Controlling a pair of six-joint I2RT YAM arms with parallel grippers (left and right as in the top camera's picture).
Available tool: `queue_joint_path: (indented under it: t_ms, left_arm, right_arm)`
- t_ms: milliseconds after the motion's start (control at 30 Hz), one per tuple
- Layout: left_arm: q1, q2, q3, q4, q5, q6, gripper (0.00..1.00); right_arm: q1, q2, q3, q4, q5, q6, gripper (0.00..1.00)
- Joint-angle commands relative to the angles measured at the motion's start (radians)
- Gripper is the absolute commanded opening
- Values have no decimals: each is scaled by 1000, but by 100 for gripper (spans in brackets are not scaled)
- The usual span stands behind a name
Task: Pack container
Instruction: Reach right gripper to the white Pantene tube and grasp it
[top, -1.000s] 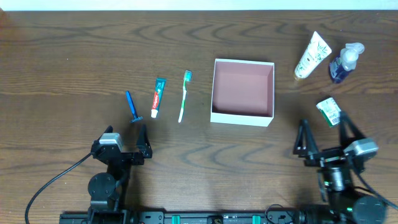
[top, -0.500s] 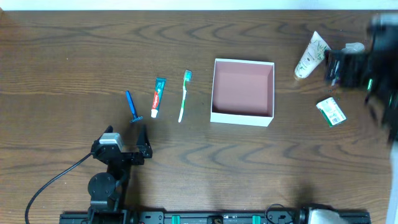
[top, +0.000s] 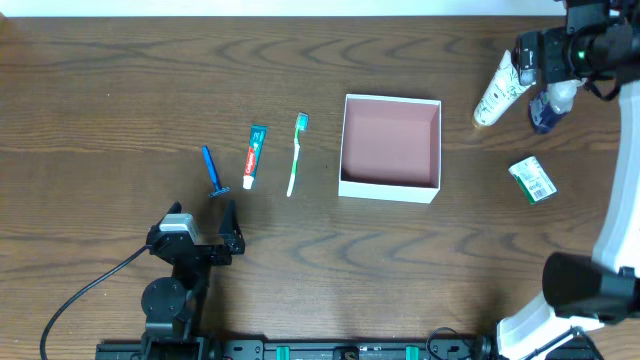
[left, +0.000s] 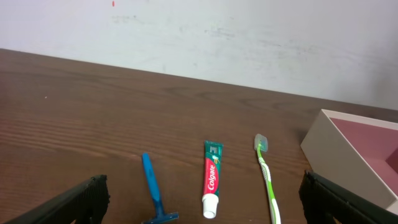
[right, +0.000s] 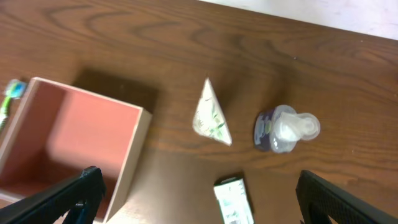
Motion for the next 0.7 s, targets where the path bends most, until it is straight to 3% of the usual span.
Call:
queue_joint_path:
  t_ms: [0, 500, 667]
  left_arm:
    - [6, -6, -24, -21, 17, 5, 98]
    - [6, -6, -24, -21, 17, 4, 98]
    - [6, -6, -24, -21, 17, 4, 98]
  right_arm:
    - [-29, 54, 24, 32, -4, -33, 99]
    - [-37, 276, 23, 77, -41, -94, 99]
    - [-38, 320, 23, 67, -37, -94, 85]
